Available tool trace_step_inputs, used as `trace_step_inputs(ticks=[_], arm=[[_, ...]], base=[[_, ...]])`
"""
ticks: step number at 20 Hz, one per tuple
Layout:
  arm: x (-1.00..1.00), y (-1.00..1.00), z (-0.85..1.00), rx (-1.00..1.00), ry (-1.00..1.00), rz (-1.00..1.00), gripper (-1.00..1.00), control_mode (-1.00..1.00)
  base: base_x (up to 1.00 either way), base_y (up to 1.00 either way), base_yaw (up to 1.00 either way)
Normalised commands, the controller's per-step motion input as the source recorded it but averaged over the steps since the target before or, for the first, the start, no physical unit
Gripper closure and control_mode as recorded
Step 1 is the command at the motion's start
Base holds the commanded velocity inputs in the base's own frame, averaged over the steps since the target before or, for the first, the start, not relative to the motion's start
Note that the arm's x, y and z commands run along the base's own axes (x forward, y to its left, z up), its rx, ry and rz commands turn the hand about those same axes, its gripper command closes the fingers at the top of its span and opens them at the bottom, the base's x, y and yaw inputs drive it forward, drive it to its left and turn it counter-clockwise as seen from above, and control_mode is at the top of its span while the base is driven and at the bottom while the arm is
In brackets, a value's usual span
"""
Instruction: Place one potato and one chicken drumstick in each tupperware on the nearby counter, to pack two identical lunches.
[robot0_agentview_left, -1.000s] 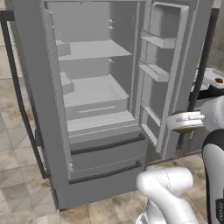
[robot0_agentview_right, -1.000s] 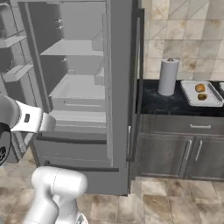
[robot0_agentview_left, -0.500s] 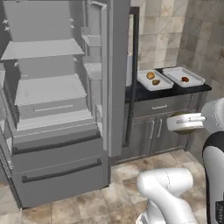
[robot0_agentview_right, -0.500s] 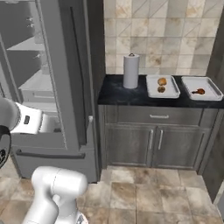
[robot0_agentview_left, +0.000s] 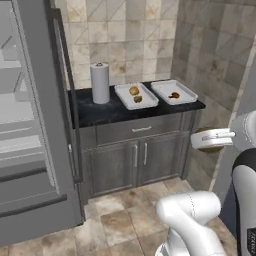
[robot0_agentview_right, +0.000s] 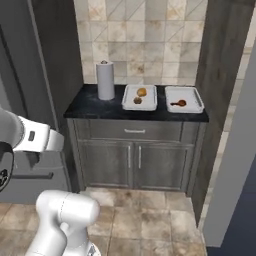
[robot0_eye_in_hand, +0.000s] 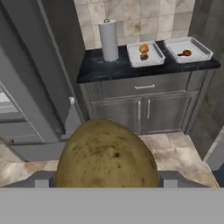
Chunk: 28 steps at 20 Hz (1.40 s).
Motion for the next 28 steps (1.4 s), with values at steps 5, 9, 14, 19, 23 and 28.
trace_step_inputs(ticks=[5,9,14,19,23,28], arm=[[0.00,0.00,0.00,0.00,0.00,0.00,1.00,1.00],[0.00,0.00,0.00,0.00,0.00,0.00,1.00,1.00],[0.00,0.00,0.00,0.00,0.00,0.00,1.00,1.00],[0.00,0.00,0.00,0.00,0.00,0.00,1.00,1.00],[0.00,0.00,0.00,0.00,0.00,0.00,1.00,1.00],[0.00,0.00,0.00,0.00,0.00,0.00,1.00,1.00]], base=[[0.05,-0.68,-0.03],[0.27,-0.25,-0.06],[0.58,0.00,-0.14],[0.81,0.00,-0.15],[0.88,0.00,-0.13],[0.97,0.00,-0.08]])
